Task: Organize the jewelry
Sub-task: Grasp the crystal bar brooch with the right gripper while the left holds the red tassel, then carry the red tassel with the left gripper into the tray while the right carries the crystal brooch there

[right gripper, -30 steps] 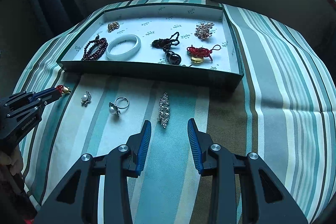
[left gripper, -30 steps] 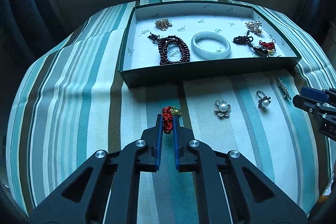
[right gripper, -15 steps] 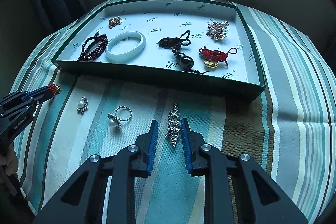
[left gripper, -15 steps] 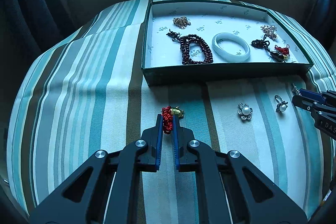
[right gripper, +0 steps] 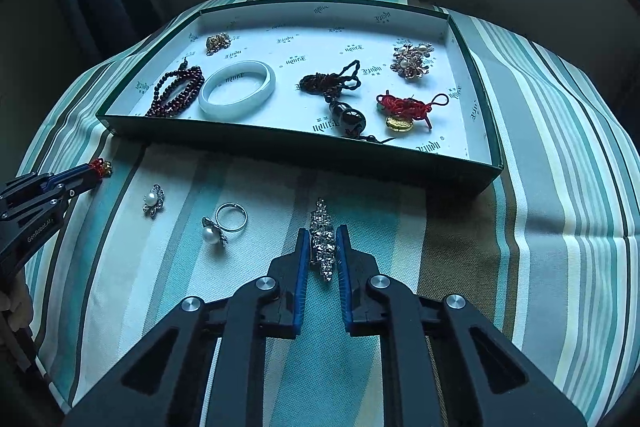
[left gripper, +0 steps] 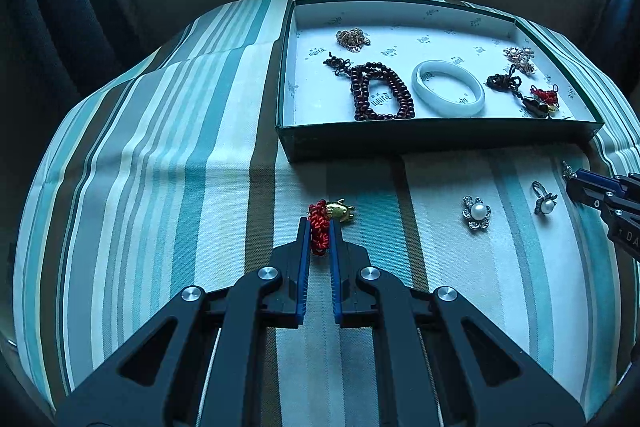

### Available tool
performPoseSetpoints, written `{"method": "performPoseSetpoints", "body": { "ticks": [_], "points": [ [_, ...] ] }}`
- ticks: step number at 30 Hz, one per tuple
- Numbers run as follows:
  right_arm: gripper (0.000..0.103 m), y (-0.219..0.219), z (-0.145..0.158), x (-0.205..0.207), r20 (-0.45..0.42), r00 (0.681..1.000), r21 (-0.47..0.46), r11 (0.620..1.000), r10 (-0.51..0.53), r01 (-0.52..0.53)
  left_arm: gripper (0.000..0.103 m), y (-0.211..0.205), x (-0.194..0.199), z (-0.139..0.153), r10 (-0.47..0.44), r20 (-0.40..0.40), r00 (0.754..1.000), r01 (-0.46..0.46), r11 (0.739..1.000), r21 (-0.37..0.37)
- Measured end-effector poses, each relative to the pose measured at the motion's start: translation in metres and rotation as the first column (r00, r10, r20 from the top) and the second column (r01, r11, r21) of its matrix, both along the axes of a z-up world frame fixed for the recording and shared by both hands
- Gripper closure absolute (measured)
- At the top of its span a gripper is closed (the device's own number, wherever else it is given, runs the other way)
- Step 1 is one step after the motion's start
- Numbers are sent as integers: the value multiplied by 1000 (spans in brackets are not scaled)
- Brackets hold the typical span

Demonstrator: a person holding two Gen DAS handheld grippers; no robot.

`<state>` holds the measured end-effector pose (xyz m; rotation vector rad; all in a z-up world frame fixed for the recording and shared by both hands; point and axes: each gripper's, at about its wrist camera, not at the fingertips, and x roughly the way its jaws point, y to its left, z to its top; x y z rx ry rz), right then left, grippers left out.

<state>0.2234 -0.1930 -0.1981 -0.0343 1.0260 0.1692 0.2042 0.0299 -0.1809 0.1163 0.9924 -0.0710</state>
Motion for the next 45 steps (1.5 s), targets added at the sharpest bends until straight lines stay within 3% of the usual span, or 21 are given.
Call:
{"method": "performPoseSetpoints", "body": {
  "ticks": [15, 32, 45],
  "points": [
    [89, -1, 15, -7, 40, 999, 0, 1000, -8, 8, 94, -1, -5, 14, 3, 32, 999, -3, 1000, -11],
    [89, -4, 48, -21, 120, 993, 12, 1000, -10, 9, 94, -14, -19, 64, -23, 137, 990, 29, 999, -39],
    [89, -1, 86, -10, 219, 976, 28, 1000, 4, -10, 94, -38, -5, 109, -60, 248, 967, 81, 994, -75]
  ]
}}
